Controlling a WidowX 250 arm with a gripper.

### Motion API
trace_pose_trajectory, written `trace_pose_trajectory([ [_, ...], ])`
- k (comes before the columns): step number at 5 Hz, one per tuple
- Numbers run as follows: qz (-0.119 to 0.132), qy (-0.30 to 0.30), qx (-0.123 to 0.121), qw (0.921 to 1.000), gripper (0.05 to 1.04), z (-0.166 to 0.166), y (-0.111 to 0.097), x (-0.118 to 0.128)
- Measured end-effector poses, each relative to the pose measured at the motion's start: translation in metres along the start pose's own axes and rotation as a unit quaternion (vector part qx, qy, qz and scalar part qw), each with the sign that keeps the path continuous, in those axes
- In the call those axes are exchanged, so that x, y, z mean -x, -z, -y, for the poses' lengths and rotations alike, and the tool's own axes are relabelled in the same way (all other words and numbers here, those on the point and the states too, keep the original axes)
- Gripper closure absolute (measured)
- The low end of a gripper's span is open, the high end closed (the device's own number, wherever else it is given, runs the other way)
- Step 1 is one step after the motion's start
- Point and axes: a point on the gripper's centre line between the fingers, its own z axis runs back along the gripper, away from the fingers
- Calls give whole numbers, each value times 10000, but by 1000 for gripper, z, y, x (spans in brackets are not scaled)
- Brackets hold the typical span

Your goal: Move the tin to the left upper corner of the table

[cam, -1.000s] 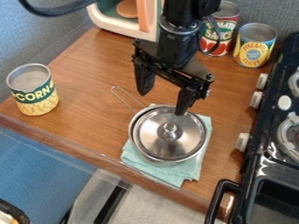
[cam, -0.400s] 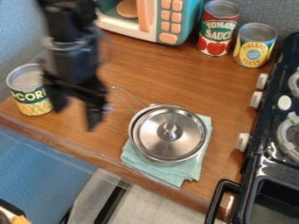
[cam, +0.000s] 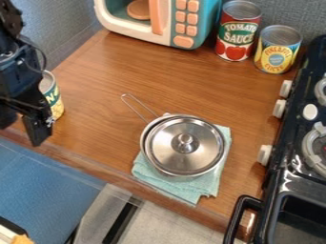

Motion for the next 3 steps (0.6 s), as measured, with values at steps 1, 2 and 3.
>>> trace_pose_trajectory([
  [1, -33, 179, -83, 9998, 84, -21, 12, 0],
  [2, -99, 316, -44, 9994, 84, -31, 22, -7],
  [3, -74, 236, -87, 9997, 84, -42, 23, -17],
])
